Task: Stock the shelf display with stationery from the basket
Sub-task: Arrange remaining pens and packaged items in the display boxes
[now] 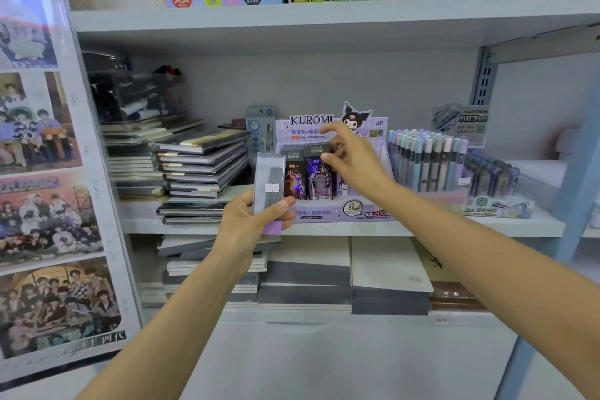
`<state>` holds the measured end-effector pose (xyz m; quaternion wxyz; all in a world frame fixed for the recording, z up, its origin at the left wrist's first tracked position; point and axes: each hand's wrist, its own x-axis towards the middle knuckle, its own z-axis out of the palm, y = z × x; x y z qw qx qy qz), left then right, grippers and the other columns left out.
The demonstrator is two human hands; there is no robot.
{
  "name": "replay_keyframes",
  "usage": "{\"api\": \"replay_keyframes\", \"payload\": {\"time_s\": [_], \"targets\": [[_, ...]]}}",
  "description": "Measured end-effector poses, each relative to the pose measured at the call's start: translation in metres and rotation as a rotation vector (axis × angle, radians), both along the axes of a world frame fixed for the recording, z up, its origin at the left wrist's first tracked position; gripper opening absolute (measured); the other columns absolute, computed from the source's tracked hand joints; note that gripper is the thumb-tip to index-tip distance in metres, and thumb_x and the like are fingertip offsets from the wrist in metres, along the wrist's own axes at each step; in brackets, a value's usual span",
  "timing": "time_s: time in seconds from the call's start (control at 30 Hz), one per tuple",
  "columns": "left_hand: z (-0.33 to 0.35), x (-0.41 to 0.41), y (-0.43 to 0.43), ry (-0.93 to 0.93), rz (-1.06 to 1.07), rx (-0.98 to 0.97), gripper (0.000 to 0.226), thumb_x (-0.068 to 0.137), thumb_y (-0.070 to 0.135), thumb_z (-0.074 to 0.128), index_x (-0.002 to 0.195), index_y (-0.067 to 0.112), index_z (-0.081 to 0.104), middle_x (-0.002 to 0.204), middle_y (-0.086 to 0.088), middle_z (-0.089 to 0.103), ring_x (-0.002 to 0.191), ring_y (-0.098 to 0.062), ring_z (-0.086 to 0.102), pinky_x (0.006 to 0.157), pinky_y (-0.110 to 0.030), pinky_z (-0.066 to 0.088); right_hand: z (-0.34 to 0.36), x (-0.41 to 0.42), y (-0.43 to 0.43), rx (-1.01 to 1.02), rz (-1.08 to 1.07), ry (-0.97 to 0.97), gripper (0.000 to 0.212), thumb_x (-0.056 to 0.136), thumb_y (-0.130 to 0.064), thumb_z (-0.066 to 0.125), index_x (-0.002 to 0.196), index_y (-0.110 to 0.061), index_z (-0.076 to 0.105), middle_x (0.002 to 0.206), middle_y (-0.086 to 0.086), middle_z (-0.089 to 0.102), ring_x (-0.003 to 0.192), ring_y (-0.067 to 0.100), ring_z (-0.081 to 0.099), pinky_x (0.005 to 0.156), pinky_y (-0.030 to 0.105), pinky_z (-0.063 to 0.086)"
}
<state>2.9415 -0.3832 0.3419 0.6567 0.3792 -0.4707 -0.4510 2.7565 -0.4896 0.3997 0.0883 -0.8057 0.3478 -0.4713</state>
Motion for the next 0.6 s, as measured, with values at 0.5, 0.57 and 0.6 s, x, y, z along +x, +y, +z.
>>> {"api": "replay_keyframes", "payload": {"time_s": [0.5,0.57,0.6], "targets": [[0.01,-0.023,0.006,-0.172,-0.108,0.067,0.051,0.067,0.008,0.079,0.115,0.002,0.064,0.089,-0.017,0.074,0.073,-0.023,0.072,0.063,-0.025,0.057,-0.009,-0.007,0.04,0.3,0.345,-0.236,0.034,0.093,-0.015,0.062,0.127,-0.013,0.059,0.126,0.001,0.059,0.094,0.014,0.068,0.078,0.024,0.056],[0.013,-0.03,0.008,-0.161,-0.123,0.065,0.054,0.072,0.007,0.079,0.122,0.005,0.058,0.091,-0.019,0.074,0.074,-0.026,0.072,0.064,-0.029,0.059,-0.015,-0.009,0.043,0.351,0.378,-0.278,0.028,0.092,-0.004,0.062,0.12,-0.006,0.062,0.116,0.005,0.064,0.083,0.007,0.069,0.067,0.018,0.054],[0.014,-0.032,0.01,-0.148,-0.126,0.061,0.057,0.075,0.01,0.078,0.126,0.01,0.055,0.096,-0.019,0.073,0.078,-0.029,0.073,0.066,-0.032,0.06,-0.016,-0.012,0.044,0.37,0.367,-0.33,0.025,0.091,-0.001,0.062,0.116,-0.004,0.063,0.111,0.007,0.066,0.079,0.006,0.068,0.065,0.017,0.053]]}}
